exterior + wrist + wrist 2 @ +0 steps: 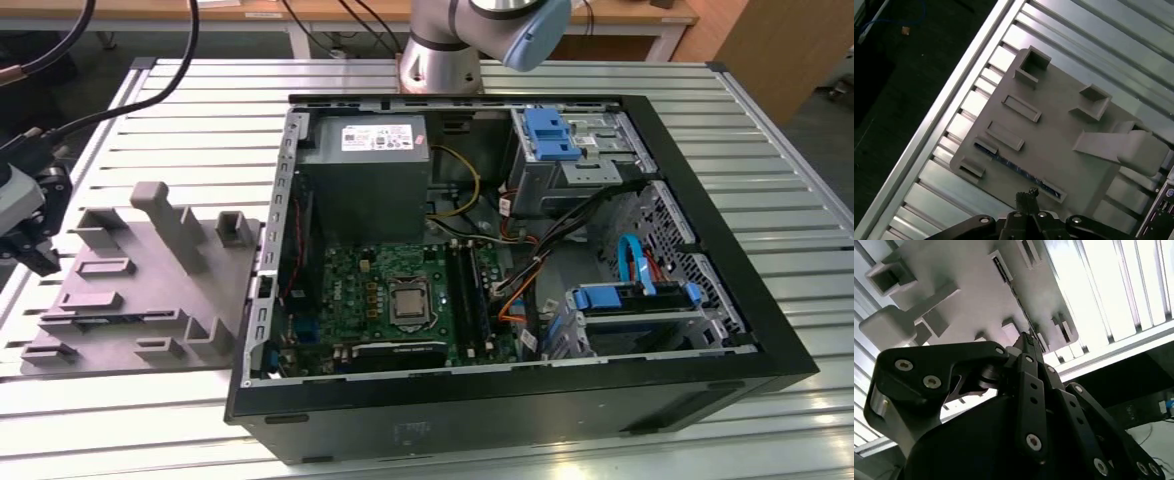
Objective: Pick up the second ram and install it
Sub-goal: 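Pick up the second ram and move it above second insertion slot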
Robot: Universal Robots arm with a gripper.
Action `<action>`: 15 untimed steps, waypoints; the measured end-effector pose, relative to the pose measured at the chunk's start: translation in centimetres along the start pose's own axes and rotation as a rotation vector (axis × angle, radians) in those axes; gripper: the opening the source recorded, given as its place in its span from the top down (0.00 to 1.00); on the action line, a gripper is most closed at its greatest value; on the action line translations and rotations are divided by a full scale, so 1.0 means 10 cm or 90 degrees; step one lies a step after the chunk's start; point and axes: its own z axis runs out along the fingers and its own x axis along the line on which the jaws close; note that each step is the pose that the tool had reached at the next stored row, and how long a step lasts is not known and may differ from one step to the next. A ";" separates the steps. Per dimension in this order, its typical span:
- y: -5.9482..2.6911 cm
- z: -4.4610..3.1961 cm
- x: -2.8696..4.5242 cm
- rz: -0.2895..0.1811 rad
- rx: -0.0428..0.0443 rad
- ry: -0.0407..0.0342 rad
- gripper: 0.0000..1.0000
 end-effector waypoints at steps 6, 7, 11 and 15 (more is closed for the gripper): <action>-0.001 0.013 0.000 -0.069 -0.0022 0.0031 0.89; -0.001 0.016 0.000 -0.081 -0.0026 0.0036 0.89; -0.001 0.024 0.001 -0.128 -0.0041 0.0057 0.89; -0.002 0.033 0.001 -0.174 -0.0056 0.0078 0.89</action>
